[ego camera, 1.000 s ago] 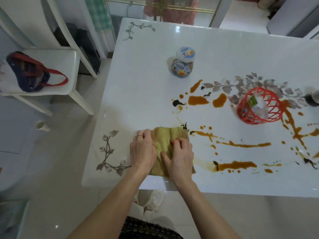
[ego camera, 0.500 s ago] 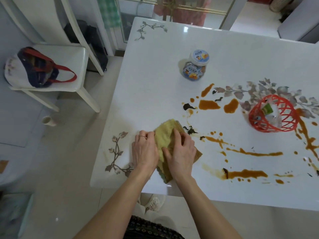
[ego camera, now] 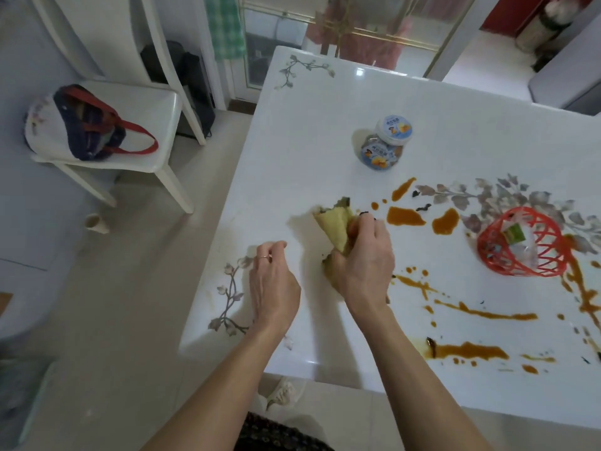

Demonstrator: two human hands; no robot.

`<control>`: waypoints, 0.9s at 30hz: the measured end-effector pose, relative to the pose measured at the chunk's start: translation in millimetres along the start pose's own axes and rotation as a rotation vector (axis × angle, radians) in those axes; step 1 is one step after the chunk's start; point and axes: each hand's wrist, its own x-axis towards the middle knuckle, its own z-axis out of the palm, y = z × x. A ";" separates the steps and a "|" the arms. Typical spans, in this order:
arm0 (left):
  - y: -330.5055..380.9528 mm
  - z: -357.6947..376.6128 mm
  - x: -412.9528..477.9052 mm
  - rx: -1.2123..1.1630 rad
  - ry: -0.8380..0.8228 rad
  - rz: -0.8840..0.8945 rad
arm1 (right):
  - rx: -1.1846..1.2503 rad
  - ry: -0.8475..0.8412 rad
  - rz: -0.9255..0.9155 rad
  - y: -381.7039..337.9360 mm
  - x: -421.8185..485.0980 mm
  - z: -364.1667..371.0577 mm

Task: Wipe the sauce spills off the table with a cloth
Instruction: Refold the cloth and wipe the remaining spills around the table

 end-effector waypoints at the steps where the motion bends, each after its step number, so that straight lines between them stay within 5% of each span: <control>1: 0.6 -0.4 -0.1 -0.016 0.009 -0.004 | -0.038 0.040 -0.074 -6.7 3.5 -0.5; 4: 1.4 -2.4 2.2 -0.044 0.017 -0.036 | -0.126 -0.100 -0.238 -18.5 -7.7 13.9; 9: -10.8 -8.0 8.2 0.037 -0.008 -0.061 | 0.080 -0.259 -0.174 -5.5 -15.8 41.3; 14: -15.6 -6.9 8.4 0.053 -0.019 -0.051 | -0.176 -0.425 -0.397 2.6 -27.3 75.5; 20: -22.2 -11.5 10.1 0.025 -0.036 -0.074 | -0.149 -0.419 -0.345 1.1 -18.0 94.2; 24: -21.3 -14.7 14.7 0.006 -0.034 -0.050 | -0.002 -0.432 -0.510 10.4 -19.4 88.9; 27: -22.0 -12.4 18.4 0.074 -0.051 -0.028 | 0.152 -0.385 -0.340 -8.7 22.5 106.2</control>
